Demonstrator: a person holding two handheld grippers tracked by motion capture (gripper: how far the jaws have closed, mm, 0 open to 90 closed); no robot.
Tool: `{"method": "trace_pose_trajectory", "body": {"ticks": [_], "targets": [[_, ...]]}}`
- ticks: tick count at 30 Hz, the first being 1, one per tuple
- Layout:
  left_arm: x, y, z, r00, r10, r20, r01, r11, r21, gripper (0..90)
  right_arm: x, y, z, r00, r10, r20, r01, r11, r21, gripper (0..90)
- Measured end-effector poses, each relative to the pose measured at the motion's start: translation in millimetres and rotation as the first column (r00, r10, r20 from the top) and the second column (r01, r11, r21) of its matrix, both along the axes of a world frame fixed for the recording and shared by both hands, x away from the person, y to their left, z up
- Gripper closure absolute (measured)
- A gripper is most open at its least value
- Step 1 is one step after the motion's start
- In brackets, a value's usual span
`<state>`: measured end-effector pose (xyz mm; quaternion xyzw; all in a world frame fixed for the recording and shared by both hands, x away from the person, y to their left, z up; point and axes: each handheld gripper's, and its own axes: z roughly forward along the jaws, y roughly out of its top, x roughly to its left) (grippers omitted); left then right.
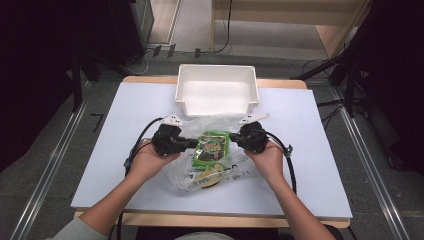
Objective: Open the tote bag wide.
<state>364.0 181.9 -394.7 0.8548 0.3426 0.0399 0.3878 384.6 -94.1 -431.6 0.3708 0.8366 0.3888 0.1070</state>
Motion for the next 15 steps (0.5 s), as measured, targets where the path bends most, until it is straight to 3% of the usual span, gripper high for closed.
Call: {"method": "trace_pose_trajectory", "body": {"ticks": [4,6,11,15], "targets": [[19.2,1.5,-6.0,0.9997,0.019,-0.013,-0.019,0.9997,0.012,89.6,-3.6,-2.6,-3.1,1.0000,0.004,-0.008,-0.004,1.000,-0.001,90.0],[28.4,2.6,-11.7,0.9994,0.036,0.003,-0.036,0.9989,0.031,89.8,-5.0,-3.1,-7.0,0.9997,0.006,-0.023,-0.006,1.000,0.001,90.0],[50.0,6.3,-33.5,0.9960,0.076,-0.047,-0.075,0.9964,0.040,90.0,-11.3,-4.4,-28.9,0.9964,0.016,-0.083,-0.018,1.000,-0.024,90.0],[60.0,6.7,-45.4,0.9936,0.109,-0.027,-0.108,0.9930,0.048,89.8,-20.9,-8.1,-35.2,0.9947,0.018,-0.101,-0.023,0.999,-0.044,90.0]]}}
